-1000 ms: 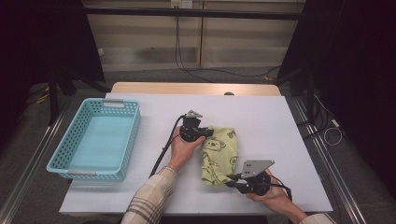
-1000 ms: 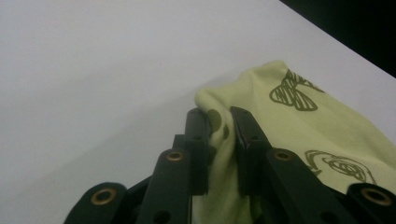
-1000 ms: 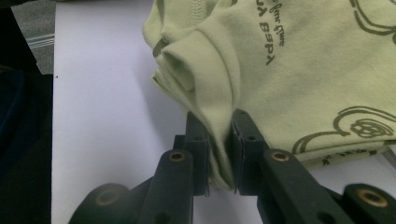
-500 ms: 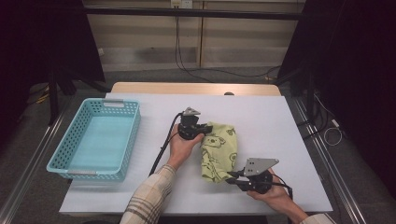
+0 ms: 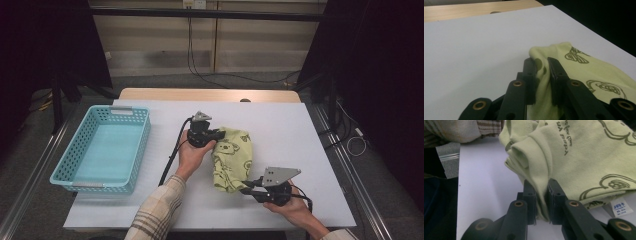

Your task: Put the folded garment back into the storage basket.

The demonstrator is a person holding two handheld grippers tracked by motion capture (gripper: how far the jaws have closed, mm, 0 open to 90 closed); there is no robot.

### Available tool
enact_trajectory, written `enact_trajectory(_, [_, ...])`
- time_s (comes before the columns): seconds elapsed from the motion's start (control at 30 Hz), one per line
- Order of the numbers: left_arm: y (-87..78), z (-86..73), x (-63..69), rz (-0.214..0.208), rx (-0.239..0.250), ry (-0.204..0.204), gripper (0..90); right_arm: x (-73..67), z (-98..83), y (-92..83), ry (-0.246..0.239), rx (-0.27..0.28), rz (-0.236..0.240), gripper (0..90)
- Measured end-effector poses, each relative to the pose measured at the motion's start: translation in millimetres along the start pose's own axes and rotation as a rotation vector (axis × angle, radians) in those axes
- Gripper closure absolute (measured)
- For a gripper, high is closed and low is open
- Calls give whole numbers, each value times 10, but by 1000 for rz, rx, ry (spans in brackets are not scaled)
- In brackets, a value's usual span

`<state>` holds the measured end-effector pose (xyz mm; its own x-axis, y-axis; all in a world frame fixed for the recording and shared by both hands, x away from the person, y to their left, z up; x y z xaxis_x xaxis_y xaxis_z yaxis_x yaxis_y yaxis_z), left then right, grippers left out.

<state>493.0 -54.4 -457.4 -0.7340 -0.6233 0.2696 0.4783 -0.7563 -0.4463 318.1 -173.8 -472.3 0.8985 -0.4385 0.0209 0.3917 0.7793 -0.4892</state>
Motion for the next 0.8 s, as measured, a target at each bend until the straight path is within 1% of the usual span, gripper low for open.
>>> enact_trajectory(0.03, [-13, 15, -2, 2, 7, 2, 782, -8, 13, 0, 8, 4, 2, 794])
enact_trajectory(0.07, [-24, 28, 7, -2, 10, -5, 782, -4, 26, 2, 1, 7, -3, 794])
enact_trajectory(0.13, [-51, 59, 6, 6, 13, 4, 782, -13, 50, 8, 2, 13, 0, 794])
enact_trajectory(0.17, [-61, 75, 10, 2, 21, 4, 782, -14, 67, 12, -2, 19, 1, 794])
enact_trajectory(0.2, [-69, 83, 14, 4, 21, 2, 782, -17, 78, 15, -1, 22, 2, 794])
enact_trajectory(0.27, [-93, 107, 3, 9, 19, 12, 782, -20, 101, 16, 4, 30, 3, 794])
enact_trajectory(0.3, [-98, 118, 3, 8, 25, 8, 782, -10, 115, 16, -2, 34, -1, 794])
enact_trajectory(0.33, [-107, 130, 0, 9, 27, 8, 782, -16, 127, 16, 5, 39, 3, 794])
enact_trajectory(0.43, [-133, 150, -9, 13, 28, 13, 782, -7, 164, 16, -2, 49, -2, 794])
enact_trajectory(0.47, [-144, 159, -9, 12, 31, 12, 782, -18, 174, 21, 4, 50, 2, 794])
enact_trajectory(0.5, [-154, 161, -21, 15, 28, 17, 782, -16, 180, 26, 1, 51, -1, 794])
enact_trajectory(0.53, [-161, 168, -21, 15, 31, 12, 782, -11, 188, 30, -7, 54, -2, 794])
enact_trajectory(0.57, [-173, 175, -29, 16, 33, 13, 782, -20, 198, 32, 2, 54, 1, 794])
enact_trajectory(0.6, [-177, 181, -31, 19, 38, 11, 782, -10, 209, 34, -7, 56, -3, 794])
enact_trajectory(0.77, [-224, 224, -49, 25, 46, 16, 782, -6, 273, 28, 3, 76, -4, 794])
enact_trajectory(0.8, [-242, 239, -56, 30, 41, 21, 782, 2, 281, 29, -4, 77, -6, 794])
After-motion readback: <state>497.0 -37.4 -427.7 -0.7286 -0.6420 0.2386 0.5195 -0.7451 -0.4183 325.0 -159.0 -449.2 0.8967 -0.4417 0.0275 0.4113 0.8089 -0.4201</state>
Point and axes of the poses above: each handheld gripper's, and its own axes: y roughly forward along the jaws, z roughly out of its top, x roughly to its right, the point moved 8 cm from there along y, roughly forward along the jaws, and after that the axes turned 3 degrees about x, right-handed, at the moved point
